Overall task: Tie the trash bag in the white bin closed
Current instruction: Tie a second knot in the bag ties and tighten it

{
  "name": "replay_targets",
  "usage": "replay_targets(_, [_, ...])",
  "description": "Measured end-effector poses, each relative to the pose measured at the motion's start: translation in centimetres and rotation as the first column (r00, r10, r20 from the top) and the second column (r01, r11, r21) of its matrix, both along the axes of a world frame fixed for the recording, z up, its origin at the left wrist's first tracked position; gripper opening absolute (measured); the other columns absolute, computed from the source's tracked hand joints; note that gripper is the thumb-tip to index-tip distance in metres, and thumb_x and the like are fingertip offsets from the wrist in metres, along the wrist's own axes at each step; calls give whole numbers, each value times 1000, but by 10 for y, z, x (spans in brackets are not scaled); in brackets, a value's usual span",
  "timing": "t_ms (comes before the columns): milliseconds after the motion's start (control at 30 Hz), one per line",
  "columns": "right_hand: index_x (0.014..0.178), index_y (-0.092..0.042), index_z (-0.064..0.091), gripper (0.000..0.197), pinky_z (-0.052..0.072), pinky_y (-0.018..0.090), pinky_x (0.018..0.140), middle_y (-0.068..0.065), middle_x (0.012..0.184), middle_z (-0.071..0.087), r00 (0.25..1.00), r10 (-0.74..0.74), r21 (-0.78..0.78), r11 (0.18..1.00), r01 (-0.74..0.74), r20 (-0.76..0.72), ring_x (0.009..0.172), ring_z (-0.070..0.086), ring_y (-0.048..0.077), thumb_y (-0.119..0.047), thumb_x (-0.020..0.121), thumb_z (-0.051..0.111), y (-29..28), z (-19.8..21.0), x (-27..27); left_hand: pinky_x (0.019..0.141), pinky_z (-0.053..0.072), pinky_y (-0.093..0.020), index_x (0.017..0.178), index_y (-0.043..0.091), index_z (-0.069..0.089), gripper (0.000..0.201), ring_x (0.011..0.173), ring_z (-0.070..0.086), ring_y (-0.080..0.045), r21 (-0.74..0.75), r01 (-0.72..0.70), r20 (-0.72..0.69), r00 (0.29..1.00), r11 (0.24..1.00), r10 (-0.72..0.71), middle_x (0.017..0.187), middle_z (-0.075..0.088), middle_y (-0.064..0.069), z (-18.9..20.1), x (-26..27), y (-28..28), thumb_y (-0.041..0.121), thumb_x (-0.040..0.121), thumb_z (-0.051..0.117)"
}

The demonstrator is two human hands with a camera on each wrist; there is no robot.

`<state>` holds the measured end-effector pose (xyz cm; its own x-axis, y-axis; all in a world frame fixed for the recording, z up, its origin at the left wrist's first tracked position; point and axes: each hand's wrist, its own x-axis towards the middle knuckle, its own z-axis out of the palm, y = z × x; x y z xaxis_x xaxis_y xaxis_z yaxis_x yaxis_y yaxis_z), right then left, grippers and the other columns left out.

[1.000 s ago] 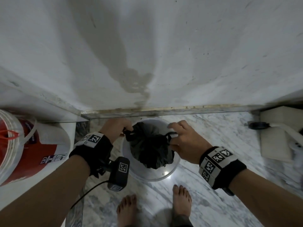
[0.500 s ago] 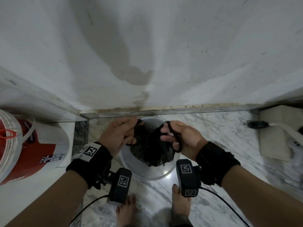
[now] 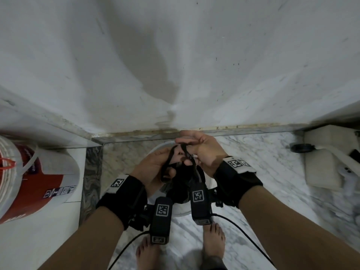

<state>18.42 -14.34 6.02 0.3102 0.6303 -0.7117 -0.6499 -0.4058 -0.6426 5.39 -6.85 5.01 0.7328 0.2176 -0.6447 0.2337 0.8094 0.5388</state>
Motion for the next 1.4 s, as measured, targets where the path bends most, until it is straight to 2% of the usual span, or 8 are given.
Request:
replay_targets(233, [137, -25, 44, 73, 55, 31, 40, -17, 112, 57, 930, 305, -4, 951, -311, 203, 90, 64, 22, 16, 78, 54, -13, -6, -8, 33, 24, -12, 103, 9, 62, 21, 33, 37, -1, 76, 38, -107, 994, 996, -30, 65, 56, 1, -9, 8, -3, 14, 84, 57])
replay_targets(433, [136, -26, 47, 79, 52, 44, 54, 10, 113, 59, 913, 287, -31, 956, -291, 289, 62, 60, 20, 15, 70, 65, -23, -16, 3, 42, 32, -19, 78, 18, 75, 18, 38, 47, -10, 373, 213, -296, 950, 903, -101, 61, 68, -3, -13, 0, 14, 5, 80, 63])
replay_targets(566, [139, -25, 42, 88, 53, 26, 58, 2, 116, 57, 892, 364, -31, 929, -369, 270, 63, 61, 14, 17, 67, 71, -23, -22, -1, 54, 32, -28, 83, 17, 75, 20, 54, 49, -25, 428, 380, -290, 917, 820, -273, 66, 64, -13, -10, -2, 14, 9, 83, 57])
replay_targets(766, [138, -15, 44, 79, 45, 17, 45, 6, 96, 61, 964, 221, 50, 972, -231, 148, 55, 61, 8, 24, 71, 62, -20, -21, -7, 66, 45, -34, 76, 18, 77, 24, 68, 58, -29, 433, 414, -341, 898, 801, -279, 75, 72, -21, -9, 3, 21, 12, 79, 54])
replay_targets(999, [116, -18, 62, 57, 31, 22, 42, 6, 92, 61, 970, 71, -112, 993, -46, 231, 47, 46, 18, 15, 70, 67, -39, -28, 24, 58, 60, -31, 75, 23, 70, 27, 53, 64, -16, 562, 282, -386, 921, 778, -56, 56, 67, 3, -30, -18, 42, 0, 83, 60])
replay_targets(1199, [88, -15, 77, 18, 49, 20, 65, -6, 69, 66, 470, 743, -505, 669, -545, 477, 63, 59, 6, -10, 70, 78, -44, -29, 33, 76, 58, -42, 86, 25, 72, 15, 72, 69, -22, 732, 545, -536, 831, 409, -149, 69, 69, 0, -38, -28, 43, 17, 83, 59])
replay_targets(1332, [83, -6, 75, 18, 44, 25, 84, 3, 73, 72, 870, 326, -218, 941, -260, 369, 76, 65, 14, -11, 66, 80, -44, -25, 47, 75, 56, -43, 85, 24, 70, 15, 75, 67, -26, 794, 524, -540, 841, 309, -36, 75, 71, -5, -33, -27, 48, 20, 83, 57])
replay_targets(1399, [81, -10, 73, 19, 40, 31, 88, 2, 72, 72, 931, 178, -153, 979, -135, 320, 79, 64, 14, -16, 64, 78, -50, -22, 58, 72, 53, -36, 85, 27, 70, 15, 74, 64, -24, 803, 554, -560, 828, 220, -39, 72, 68, -1, -32, -31, 52, 22, 83, 56])
